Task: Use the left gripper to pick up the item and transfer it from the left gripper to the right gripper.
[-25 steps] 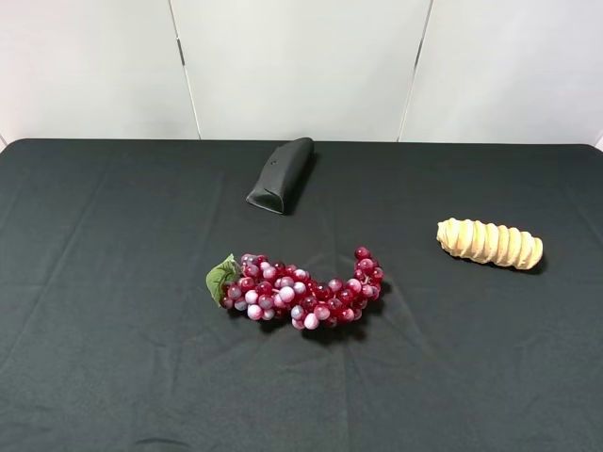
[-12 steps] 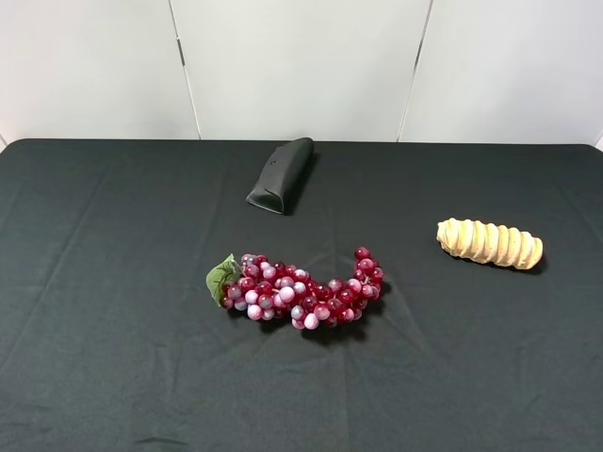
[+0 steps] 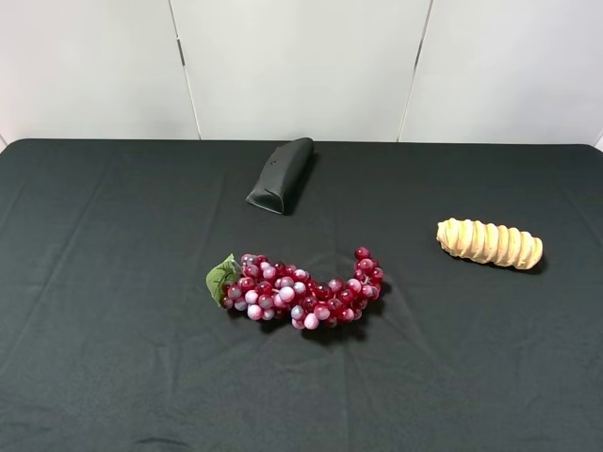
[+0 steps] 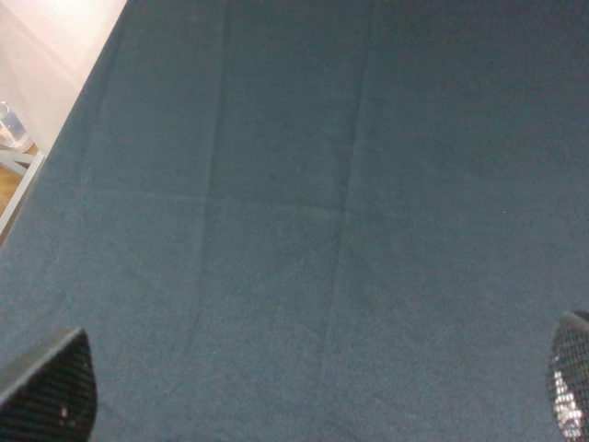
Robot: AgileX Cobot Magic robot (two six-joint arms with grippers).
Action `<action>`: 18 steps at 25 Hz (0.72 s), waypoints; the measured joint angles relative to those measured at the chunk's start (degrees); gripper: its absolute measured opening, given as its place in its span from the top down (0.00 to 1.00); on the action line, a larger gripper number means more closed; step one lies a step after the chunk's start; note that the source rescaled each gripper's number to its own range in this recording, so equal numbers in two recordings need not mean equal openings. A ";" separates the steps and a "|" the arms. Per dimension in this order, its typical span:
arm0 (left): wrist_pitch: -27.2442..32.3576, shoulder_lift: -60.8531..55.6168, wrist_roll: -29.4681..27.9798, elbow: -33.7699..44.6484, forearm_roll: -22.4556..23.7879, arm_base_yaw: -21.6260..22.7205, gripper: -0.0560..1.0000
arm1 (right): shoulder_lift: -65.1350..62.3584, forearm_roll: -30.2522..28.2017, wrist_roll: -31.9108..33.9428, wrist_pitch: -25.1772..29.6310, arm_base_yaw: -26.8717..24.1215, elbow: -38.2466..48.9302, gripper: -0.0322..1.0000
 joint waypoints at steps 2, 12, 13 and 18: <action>0.00 0.00 0.00 0.00 0.00 0.00 0.02 | -2.79 -0.44 1.95 -0.67 0.00 2.48 0.00; 0.00 0.00 0.00 0.00 0.00 0.00 0.02 | -4.15 -0.98 3.31 -9.13 0.00 15.50 0.00; 0.00 0.00 0.00 0.00 0.00 0.00 0.02 | -4.15 -0.98 3.31 -9.59 0.00 16.68 0.00; 0.00 0.00 0.00 0.00 0.00 0.00 0.02 | -4.15 -0.72 2.92 -8.63 0.00 18.54 0.00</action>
